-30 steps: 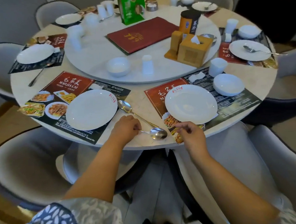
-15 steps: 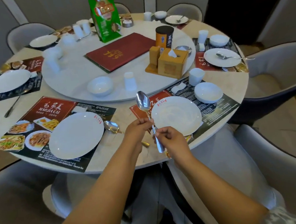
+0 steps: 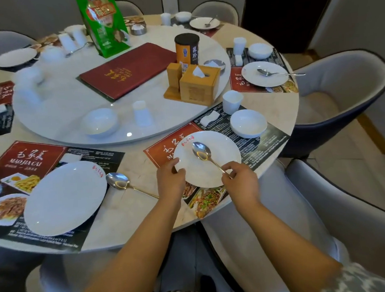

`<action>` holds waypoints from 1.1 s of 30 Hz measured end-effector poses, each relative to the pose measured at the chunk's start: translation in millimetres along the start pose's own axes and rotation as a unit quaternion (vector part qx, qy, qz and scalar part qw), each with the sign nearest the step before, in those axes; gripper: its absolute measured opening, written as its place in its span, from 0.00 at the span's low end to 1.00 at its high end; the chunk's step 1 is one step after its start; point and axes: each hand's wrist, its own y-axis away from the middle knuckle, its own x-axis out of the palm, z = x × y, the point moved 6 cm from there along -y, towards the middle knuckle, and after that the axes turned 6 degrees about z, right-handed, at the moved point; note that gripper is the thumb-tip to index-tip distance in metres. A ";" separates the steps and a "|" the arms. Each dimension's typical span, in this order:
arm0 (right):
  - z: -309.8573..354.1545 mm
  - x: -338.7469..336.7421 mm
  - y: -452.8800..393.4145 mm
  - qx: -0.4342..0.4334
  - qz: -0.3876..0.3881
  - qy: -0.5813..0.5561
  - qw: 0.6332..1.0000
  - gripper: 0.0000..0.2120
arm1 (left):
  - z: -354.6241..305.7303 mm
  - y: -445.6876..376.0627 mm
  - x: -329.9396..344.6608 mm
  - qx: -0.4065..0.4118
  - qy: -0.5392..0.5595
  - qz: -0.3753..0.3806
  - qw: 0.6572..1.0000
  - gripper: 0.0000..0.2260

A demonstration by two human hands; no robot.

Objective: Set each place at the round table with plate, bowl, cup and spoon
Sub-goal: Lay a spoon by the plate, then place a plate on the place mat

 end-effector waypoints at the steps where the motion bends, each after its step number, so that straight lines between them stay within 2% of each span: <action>1: -3.1 0.8 -0.3 0.009 0.006 0.012 1.000 0.09 | 1.5 0.4 0.4 -0.001 -0.004 -0.003 1.000 0.18; 5: -9.8 4.9 -0.6 0.036 0.023 0.046 0.998 0.11 | 1.7 1.7 6.1 -0.008 0.003 -0.012 1.000 0.18; 16: -18.7 12.8 0.6 0.041 0.013 -0.002 0.999 0.11 | -2.6 5.9 6.0 -0.024 0.000 -0.005 1.000 0.16; 20: -13.3 13.1 2.9 0.046 0.023 0.040 0.998 0.13 | -4.5 12.2 -1.1 -0.041 0.022 0.025 0.999 0.15; 24: 7.6 6.7 13.7 0.029 -0.033 0.157 0.987 0.15 | -6.5 19.2 -23.2 -0.049 0.044 0.044 0.997 0.10; 30: 81.7 51.8 51.7 -0.046 -0.010 0.060 0.997 0.08 | -1.5 30.4 -94.1 0.011 0.077 0.033 0.996 0.09; 33: 119.7 92.2 78.8 -0.076 0.030 0.004 0.997 0.09 | 10.3 35.3 -145.4 0.018 0.063 0.004 0.998 0.07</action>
